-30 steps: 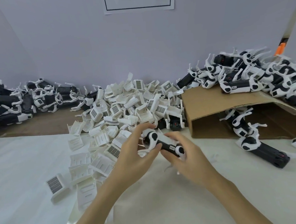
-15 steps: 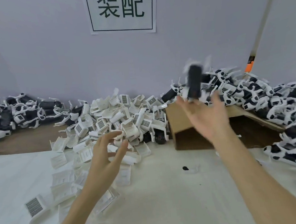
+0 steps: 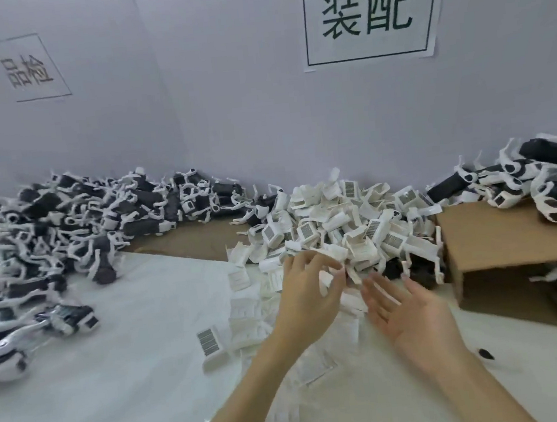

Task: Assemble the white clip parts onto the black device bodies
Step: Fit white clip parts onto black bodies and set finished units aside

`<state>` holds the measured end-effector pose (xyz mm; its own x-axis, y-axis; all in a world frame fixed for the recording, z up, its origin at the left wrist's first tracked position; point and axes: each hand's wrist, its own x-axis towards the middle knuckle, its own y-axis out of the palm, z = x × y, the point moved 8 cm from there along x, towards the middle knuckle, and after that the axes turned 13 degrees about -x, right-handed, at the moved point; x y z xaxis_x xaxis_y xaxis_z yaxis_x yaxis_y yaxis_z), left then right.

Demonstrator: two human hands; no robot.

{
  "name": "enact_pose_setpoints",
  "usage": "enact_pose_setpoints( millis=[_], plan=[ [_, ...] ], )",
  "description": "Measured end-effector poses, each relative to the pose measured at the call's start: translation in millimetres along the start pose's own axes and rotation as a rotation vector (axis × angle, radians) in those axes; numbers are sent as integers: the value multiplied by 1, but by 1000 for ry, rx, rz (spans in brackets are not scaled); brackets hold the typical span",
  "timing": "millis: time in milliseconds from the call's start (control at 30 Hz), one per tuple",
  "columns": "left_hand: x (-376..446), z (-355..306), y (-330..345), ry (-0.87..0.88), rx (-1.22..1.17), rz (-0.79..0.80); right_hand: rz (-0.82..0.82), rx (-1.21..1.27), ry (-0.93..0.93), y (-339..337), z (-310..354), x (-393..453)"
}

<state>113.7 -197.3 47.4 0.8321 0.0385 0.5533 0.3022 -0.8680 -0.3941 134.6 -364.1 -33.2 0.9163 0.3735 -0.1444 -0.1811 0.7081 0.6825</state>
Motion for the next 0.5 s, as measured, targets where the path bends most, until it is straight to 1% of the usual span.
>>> enact_pose_setpoints(
  millis=[67, 100, 133, 200, 300, 367, 400, 433, 500],
  plan=[
    [18, 22, -22, -92, -10, -68, 51, 40, 1, 14, 3, 11],
    [30, 34, -35, -134, 31, -82, 82, 60, 7, 20, 4, 16],
    [43, 48, -50, -163, 126, -83, 112, 65, 18, 26, 2, 21],
    [67, 83, -89, -245, 430, -55, 151, 57, 38, 32, -5, 31],
    [85, 144, -175, -482, 894, -12, 162, 54, 40, 28, -11, 45],
    [84, 176, -240, -652, 1130, 2, 172, 40, 26, 25, -9, 48],
    [81, 188, -271, -733, 1211, -1, 184, 34, 20, 26, -8, 50],
    [72, 200, -298, -826, 1249, -13, 195, 23, 21, 26, -8, 51],
    [58, 223, -336, -955, 1211, -65, 212, 0, 25, 29, -9, 55]
  ],
)
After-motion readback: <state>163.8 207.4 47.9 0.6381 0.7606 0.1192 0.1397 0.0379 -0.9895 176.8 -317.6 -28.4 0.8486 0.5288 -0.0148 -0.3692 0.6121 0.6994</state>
